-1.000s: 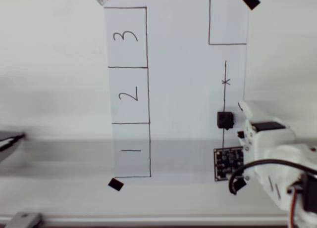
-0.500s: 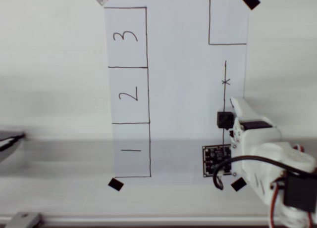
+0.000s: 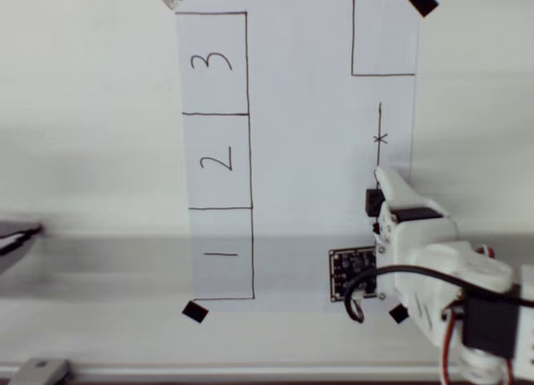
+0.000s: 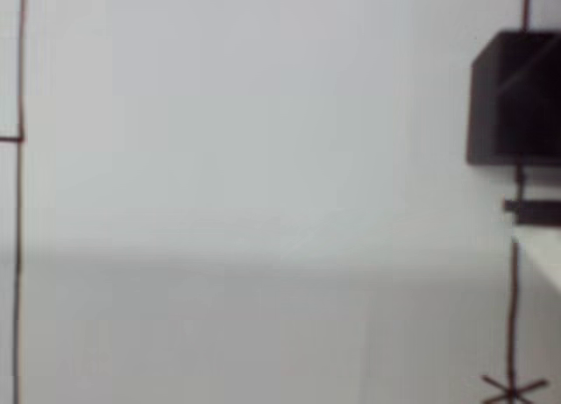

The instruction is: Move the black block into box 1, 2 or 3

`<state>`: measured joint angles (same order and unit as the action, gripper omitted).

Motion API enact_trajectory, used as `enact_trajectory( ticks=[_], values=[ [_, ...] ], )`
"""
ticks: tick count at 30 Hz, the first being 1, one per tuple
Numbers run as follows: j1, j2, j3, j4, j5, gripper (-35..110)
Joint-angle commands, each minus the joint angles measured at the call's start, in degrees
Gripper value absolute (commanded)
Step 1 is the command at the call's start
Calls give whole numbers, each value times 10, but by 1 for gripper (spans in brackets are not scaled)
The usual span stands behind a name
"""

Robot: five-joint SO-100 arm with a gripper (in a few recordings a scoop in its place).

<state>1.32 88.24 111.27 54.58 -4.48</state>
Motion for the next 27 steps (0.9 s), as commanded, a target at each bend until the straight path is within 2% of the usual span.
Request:
enact_trajectory(
  ticks=[1,27],
  values=[
    [0,17,1,-12,-9,28],
    [-2,42,48,-32,-15,28]
  ],
)
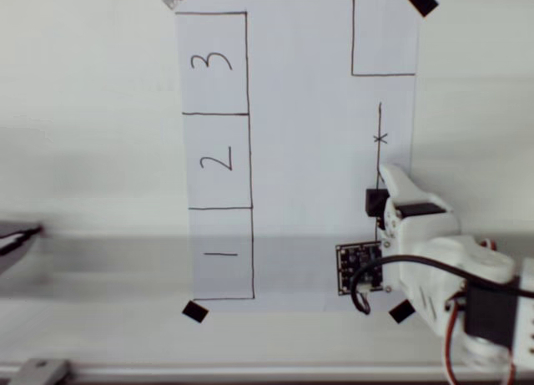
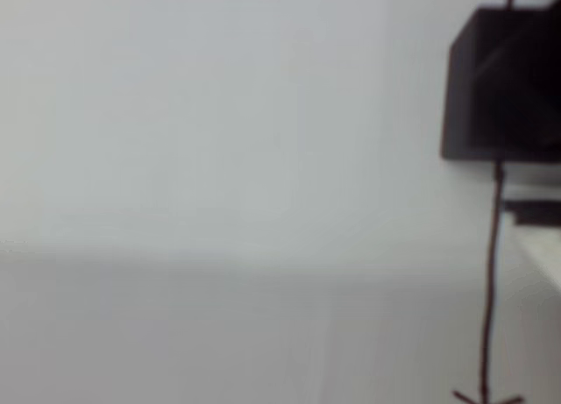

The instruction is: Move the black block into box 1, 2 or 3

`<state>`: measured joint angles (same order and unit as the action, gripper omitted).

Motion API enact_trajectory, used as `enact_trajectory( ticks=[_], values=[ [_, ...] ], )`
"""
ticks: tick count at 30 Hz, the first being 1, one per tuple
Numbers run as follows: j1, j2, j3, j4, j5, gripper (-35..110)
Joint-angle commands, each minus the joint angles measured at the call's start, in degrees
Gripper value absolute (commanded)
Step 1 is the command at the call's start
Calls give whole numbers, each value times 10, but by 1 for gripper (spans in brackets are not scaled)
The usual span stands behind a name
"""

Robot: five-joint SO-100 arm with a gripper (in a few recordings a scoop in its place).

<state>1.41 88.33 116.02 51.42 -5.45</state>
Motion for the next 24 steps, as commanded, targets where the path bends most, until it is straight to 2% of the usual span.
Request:
enact_trajectory(
  ticks=[1,6,9,24],
  values=[
    [-3,41,1,0,-5,28],
    [-3,41,-2,0,-3,26],
    [-4,42,-6,0,2,0],
    [-11,61,-65,7,69,0]
  ],
)
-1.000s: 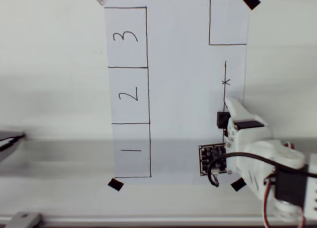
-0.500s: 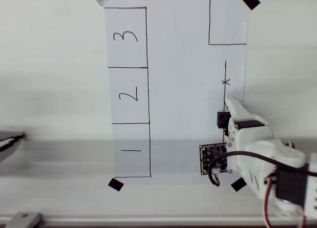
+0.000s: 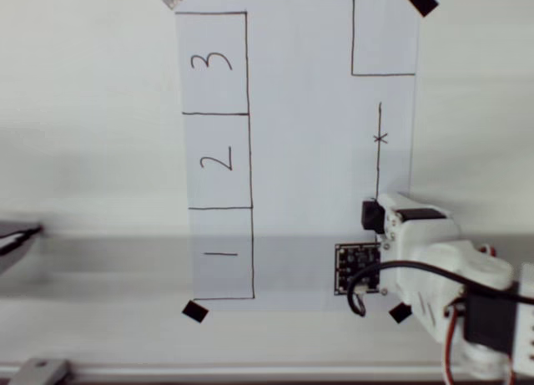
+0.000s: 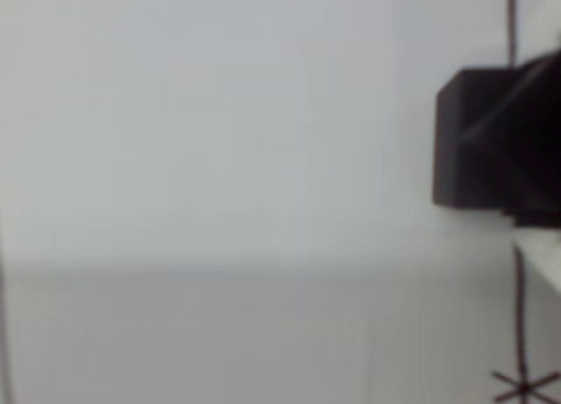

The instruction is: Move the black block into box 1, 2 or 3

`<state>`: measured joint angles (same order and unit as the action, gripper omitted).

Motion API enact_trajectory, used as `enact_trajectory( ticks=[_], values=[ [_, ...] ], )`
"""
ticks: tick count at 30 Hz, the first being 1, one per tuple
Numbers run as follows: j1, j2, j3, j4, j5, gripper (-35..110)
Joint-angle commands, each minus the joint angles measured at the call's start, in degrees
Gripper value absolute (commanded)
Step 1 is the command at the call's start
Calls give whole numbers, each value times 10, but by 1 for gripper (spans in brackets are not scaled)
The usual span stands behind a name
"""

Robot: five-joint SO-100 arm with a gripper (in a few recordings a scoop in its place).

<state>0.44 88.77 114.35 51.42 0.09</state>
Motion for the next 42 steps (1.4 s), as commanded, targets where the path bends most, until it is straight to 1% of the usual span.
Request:
enact_trajectory(
  ticks=[1,15,23,34,42],
  values=[
    [-2,57,-54,11,16,0],
    [4,59,-156,21,44,0],
    [18,6,-241,21,59,0],
    [49,-55,-322,20,53,0],
    [83,-139,-419,19,57,0]
  ],
)
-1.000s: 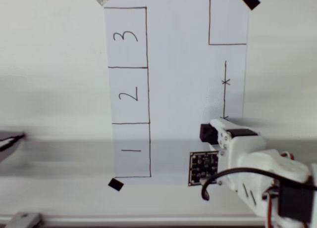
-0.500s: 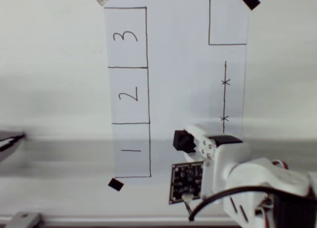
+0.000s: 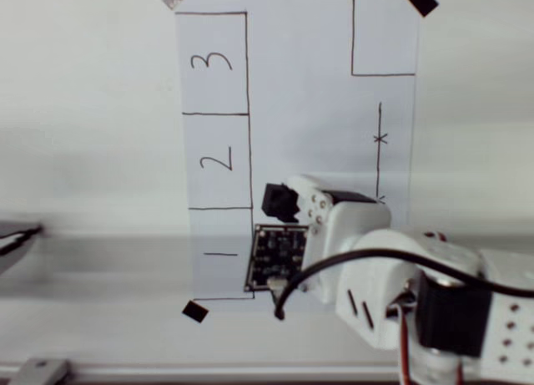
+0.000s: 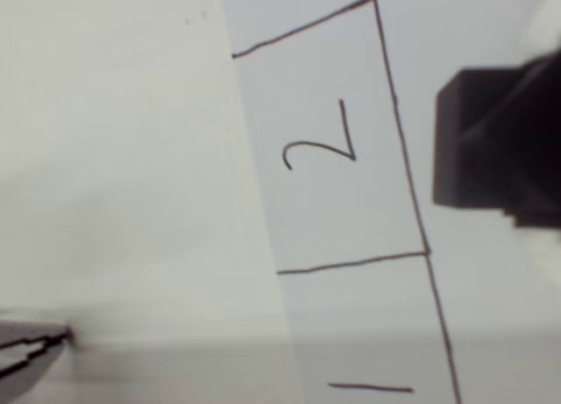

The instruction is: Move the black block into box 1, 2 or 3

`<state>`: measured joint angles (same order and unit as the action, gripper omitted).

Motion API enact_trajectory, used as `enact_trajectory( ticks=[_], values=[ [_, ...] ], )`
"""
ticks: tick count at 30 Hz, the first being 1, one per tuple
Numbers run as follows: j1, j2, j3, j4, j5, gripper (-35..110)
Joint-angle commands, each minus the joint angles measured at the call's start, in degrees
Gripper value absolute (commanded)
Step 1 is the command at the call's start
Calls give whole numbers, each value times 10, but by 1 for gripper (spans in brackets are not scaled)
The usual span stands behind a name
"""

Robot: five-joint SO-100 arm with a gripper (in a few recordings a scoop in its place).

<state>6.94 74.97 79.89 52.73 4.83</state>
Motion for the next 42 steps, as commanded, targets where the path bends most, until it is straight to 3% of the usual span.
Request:
enact_trajectory(
  ticks=[1,26,42],
  values=[
    [23,-11,-89,6,11,0],
    [147,-232,-322,24,-59,0],
    [153,-379,-544,28,-9,0]
  ],
)
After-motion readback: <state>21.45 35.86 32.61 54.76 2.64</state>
